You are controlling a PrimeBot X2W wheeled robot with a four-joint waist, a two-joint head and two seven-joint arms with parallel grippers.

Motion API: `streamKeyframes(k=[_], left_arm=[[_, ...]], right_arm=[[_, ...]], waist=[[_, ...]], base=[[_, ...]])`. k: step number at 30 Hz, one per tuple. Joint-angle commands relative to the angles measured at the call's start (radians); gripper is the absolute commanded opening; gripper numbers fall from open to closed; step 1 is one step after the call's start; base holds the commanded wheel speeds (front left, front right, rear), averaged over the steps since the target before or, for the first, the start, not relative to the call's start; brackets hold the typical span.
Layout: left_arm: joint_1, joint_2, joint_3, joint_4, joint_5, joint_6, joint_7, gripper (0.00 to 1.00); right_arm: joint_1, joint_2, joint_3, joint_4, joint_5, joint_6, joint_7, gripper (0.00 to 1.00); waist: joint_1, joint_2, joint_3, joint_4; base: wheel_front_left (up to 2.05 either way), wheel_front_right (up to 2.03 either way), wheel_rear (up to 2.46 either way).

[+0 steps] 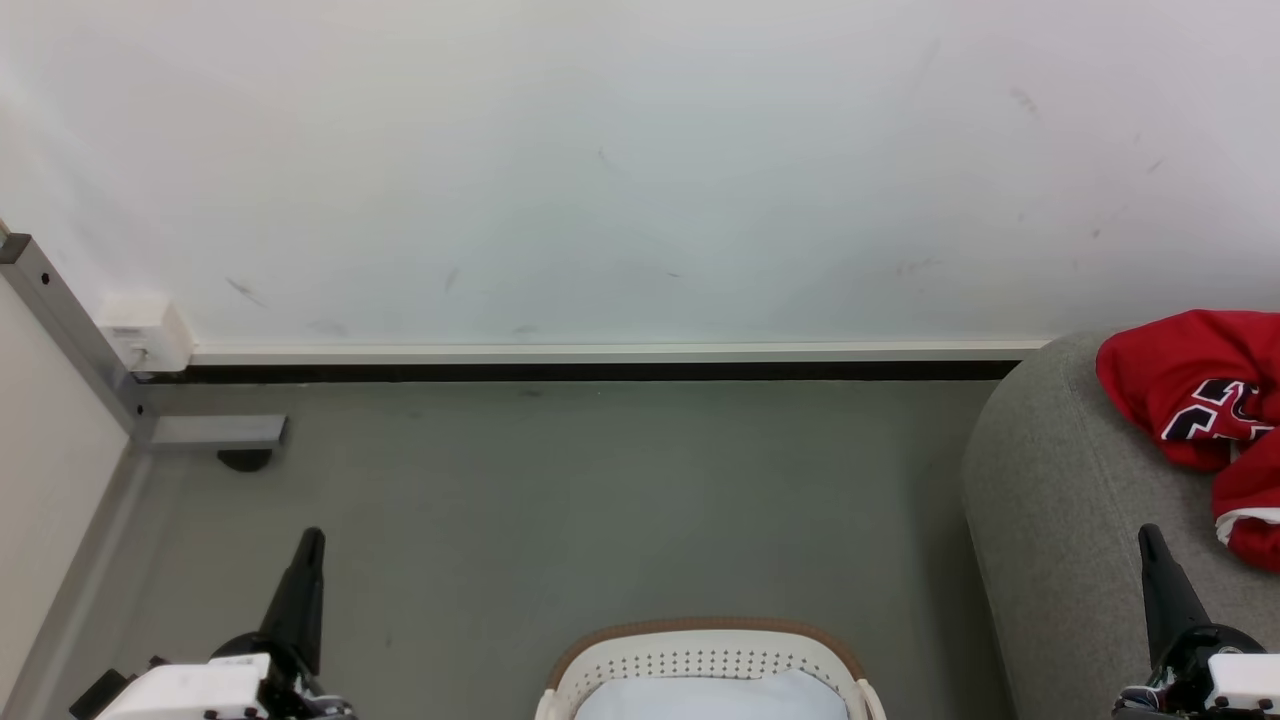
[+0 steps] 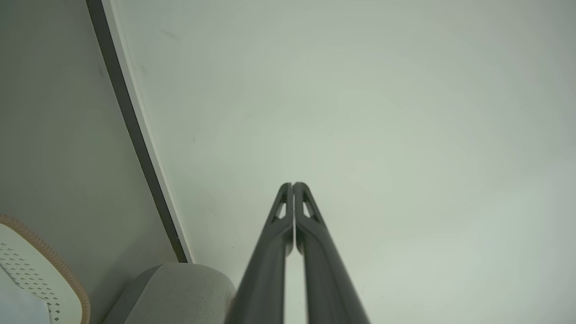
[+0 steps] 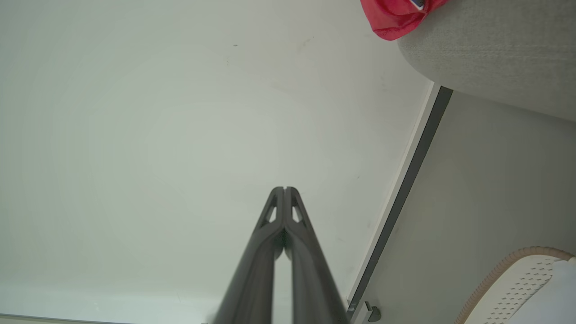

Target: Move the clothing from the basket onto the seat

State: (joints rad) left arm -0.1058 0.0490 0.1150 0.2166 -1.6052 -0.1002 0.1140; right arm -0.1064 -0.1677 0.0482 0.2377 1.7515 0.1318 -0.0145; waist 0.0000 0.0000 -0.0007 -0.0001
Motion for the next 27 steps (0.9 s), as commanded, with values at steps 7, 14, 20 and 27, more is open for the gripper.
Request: streamKeyframes(k=[7, 14, 20, 27], left_arm=[[-0.009, 0.002, 0.003, -0.004, -0.012, 0.003, 0.004, 0.0], [-0.009, 0.002, 0.003, -0.004, -0.012, 0.003, 0.004, 0.0], [-0.009, 0.002, 0.003, -0.004, -0.012, 0.003, 0.004, 0.0], [-0.009, 0.002, 0.003, -0.004, -0.012, 0.003, 0.004, 0.0]], right_arm=[[-0.011, -0.011, -0.001, -0.003, 0.005, -0.002, -0.002, 0.0], [-0.011, -0.011, 0.001, -0.003, 0.006, -0.002, -0.003, 0.0], [-0.011, -0.011, 0.002, -0.003, 0.008, -0.002, -0.003, 0.0], [-0.011, -0.012, 0.003, -0.004, 0.01, -0.002, -0.004, 0.0]], waist=[[0.0, 0.0, 0.0, 0.0], [0.0, 0.0, 0.0, 0.0], [0.0, 0.0, 0.0, 0.0], [0.0, 0.0, 0.0, 0.0]], base=[[0.0, 0.0, 0.0], [0.0, 0.0, 0.0], [0.0, 0.0, 0.0], [0.0, 0.0, 0.0]])
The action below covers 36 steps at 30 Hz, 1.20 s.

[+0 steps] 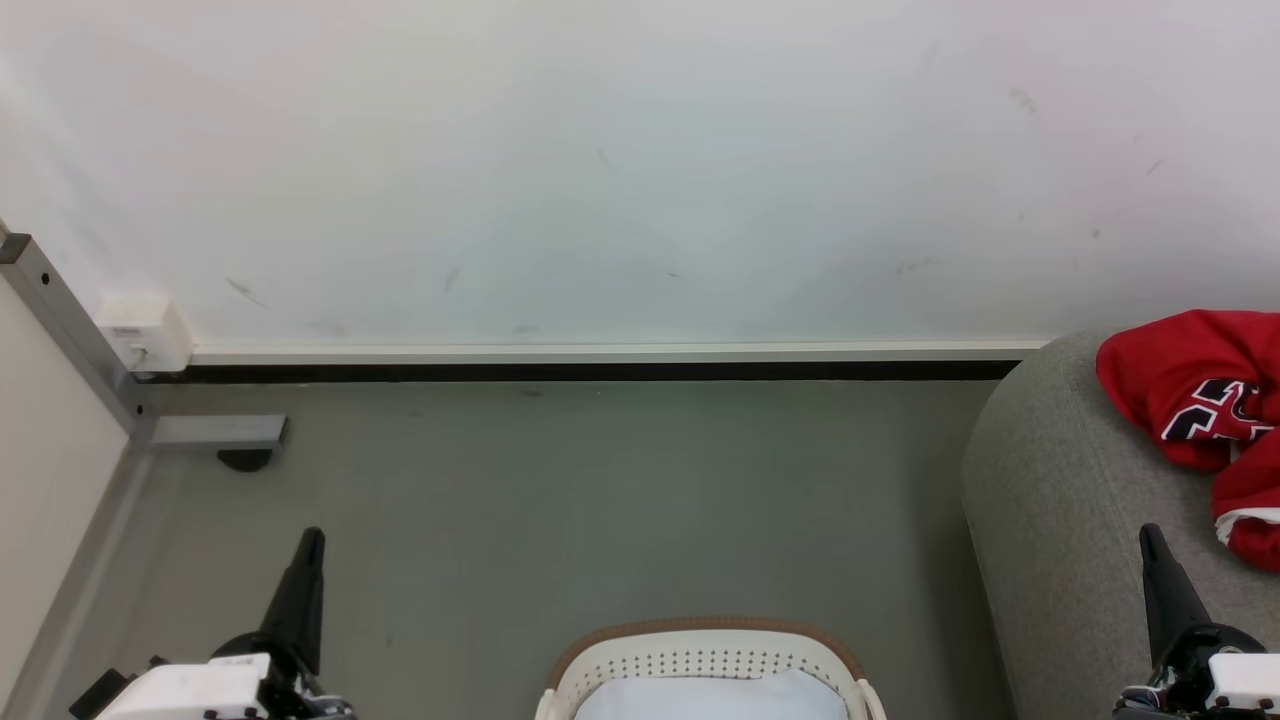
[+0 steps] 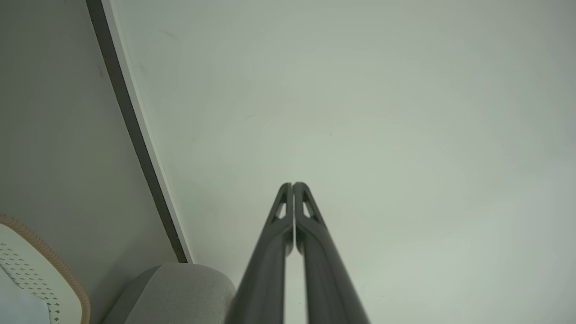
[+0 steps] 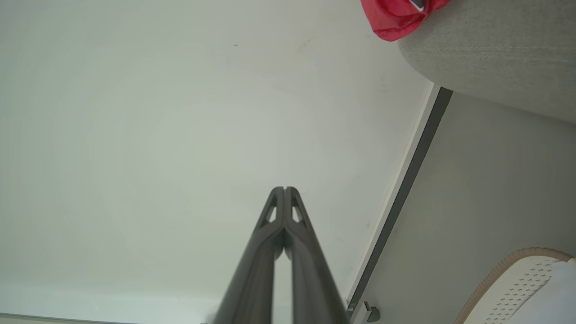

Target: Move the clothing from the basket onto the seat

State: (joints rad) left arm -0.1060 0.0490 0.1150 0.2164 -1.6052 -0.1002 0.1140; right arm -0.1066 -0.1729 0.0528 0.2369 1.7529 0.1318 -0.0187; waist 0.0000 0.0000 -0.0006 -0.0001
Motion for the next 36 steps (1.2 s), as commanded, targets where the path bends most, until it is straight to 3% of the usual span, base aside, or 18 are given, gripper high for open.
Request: streamKeyframes(k=[1, 36], left_arm=[[-0.009, 0.002, 0.003, -0.004, -0.012, 0.003, 0.004, 0.0], [-0.009, 0.002, 0.003, -0.004, -0.012, 0.003, 0.004, 0.0]], right_arm=[[-0.011, -0.007, -0.001, -0.003, 0.009, -0.002, 0.0, 0.0], [-0.011, -0.011, 0.005, -0.004, 0.014, -0.002, -0.007, 0.0]], waist=[[0.0, 0.0, 0.0, 0.0], [0.0, 0.0, 0.0, 0.0]], base=[[0.0, 0.0, 0.0], [0.0, 0.0, 0.0]])
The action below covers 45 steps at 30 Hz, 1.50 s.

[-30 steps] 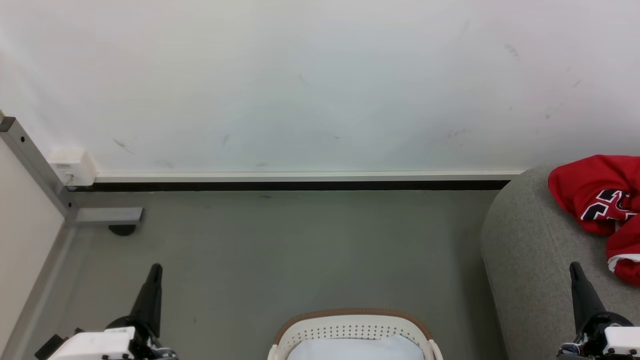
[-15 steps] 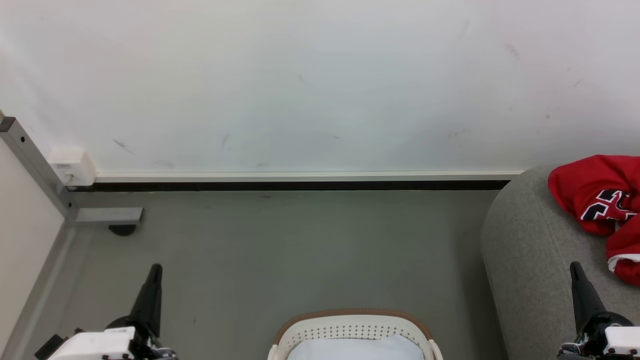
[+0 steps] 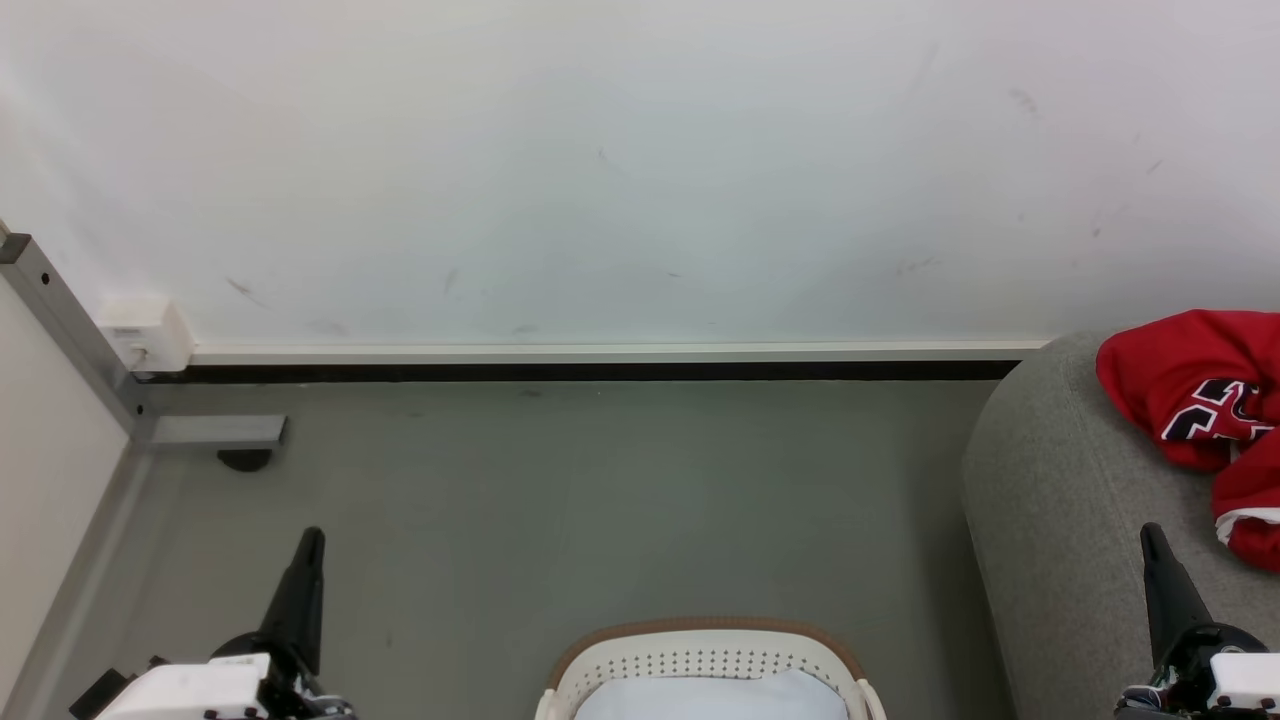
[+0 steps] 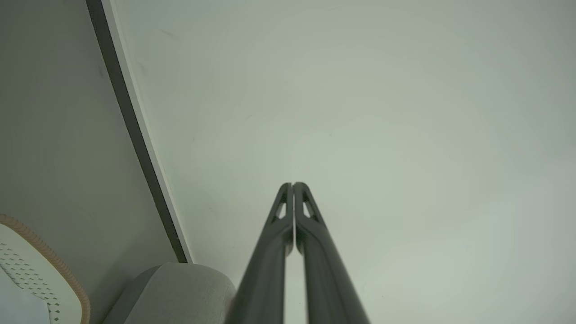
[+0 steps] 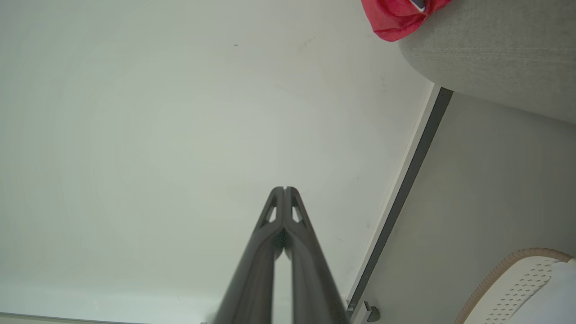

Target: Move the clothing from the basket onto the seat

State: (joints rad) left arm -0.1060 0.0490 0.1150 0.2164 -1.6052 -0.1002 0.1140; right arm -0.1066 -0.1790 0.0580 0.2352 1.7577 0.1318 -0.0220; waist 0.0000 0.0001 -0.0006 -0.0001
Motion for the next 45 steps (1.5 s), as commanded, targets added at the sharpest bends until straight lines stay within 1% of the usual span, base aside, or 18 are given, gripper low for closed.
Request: streamKeyframes(k=[1, 45], left_arm=[[-0.009, 0.002, 0.003, -0.004, -0.012, 0.003, 0.004, 0.0], [-0.009, 0.002, 0.003, -0.004, -0.012, 0.003, 0.004, 0.0]], right_arm=[[-0.011, -0.005, 0.0, -0.002, 0.009, -0.002, -0.004, 0.0], [-0.01, -0.01, 0.008, -0.003, 0.017, -0.002, -0.009, 0.0]], waist=[[0.0, -0.0001, 0.0, 0.0], [0.0, -0.0001, 0.0, 0.0]], base=[[0.0, 0.0, 0.0], [0.0, 0.0, 0.0]])
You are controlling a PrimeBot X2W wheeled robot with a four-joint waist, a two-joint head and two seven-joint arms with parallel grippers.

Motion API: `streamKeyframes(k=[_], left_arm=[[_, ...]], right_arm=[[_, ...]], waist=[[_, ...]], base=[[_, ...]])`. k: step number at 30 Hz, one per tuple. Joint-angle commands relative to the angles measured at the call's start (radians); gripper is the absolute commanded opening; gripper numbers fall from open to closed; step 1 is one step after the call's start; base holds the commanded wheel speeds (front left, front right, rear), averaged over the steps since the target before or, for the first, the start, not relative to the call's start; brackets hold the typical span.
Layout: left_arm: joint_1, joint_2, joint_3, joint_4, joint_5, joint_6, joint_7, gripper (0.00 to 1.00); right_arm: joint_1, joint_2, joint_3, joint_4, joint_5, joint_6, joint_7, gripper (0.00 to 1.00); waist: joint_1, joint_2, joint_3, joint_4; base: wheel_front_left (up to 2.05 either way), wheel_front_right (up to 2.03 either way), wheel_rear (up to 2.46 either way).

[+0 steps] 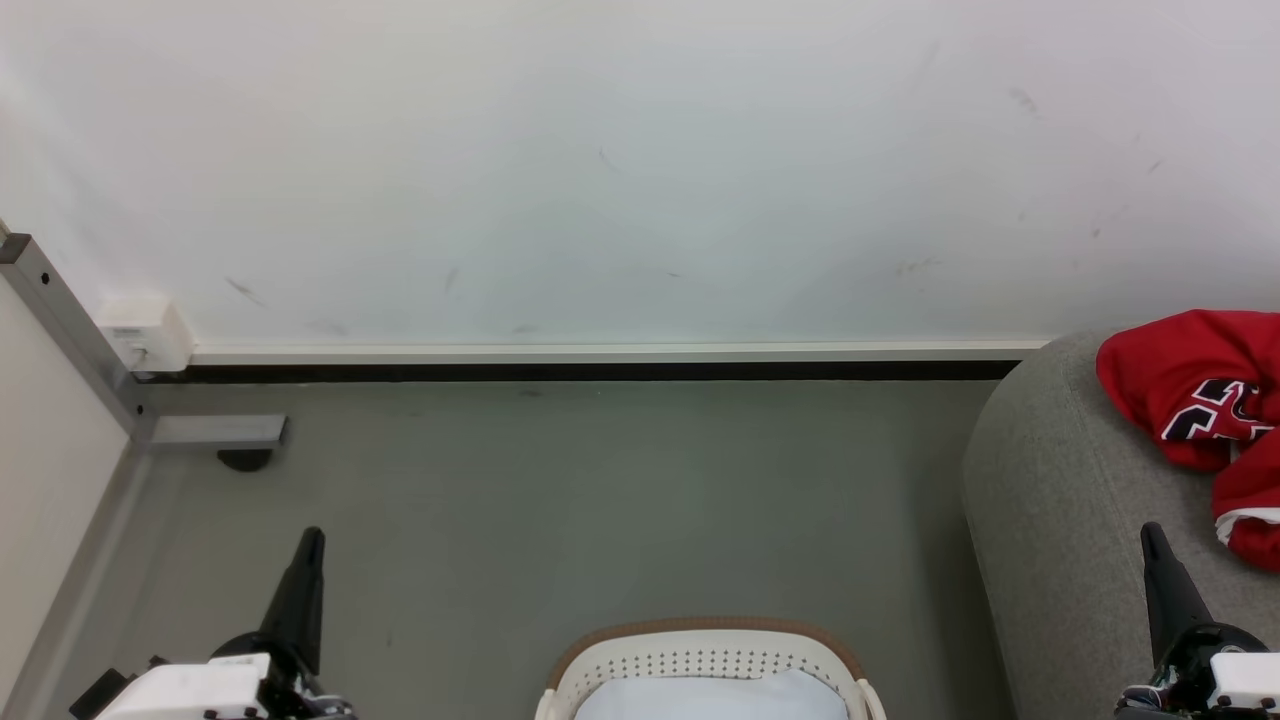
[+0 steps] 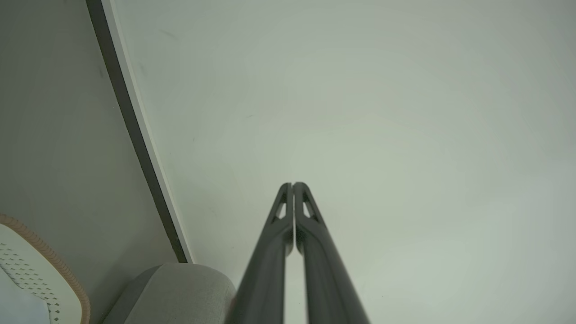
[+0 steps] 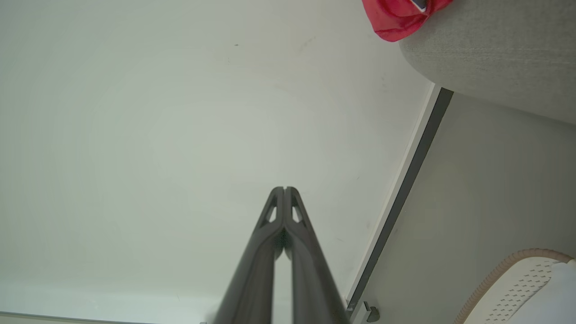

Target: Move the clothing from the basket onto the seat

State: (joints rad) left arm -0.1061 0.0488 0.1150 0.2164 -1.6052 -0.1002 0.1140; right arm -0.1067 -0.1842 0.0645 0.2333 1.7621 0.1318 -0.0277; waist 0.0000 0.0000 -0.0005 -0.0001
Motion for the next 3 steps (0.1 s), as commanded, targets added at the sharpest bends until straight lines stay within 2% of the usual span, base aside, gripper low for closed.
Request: streamKeyframes(k=[1, 3], left_arm=[[-0.009, 0.002, 0.003, -0.004, -0.012, 0.003, 0.004, 0.0], [-0.009, 0.002, 0.003, -0.004, -0.012, 0.003, 0.004, 0.0]], right_arm=[[-0.01, -0.005, 0.001, -0.001, 0.012, -0.002, -0.004, 0.0], [-0.01, -0.005, 0.001, -0.001, 0.013, -0.002, -0.004, 0.0]], waist=[[0.0, 0.0, 0.0, 0.0], [0.0, 0.0, 0.0, 0.0]], base=[[0.0, 0.0, 0.0], [0.0, 0.0, 0.0]])
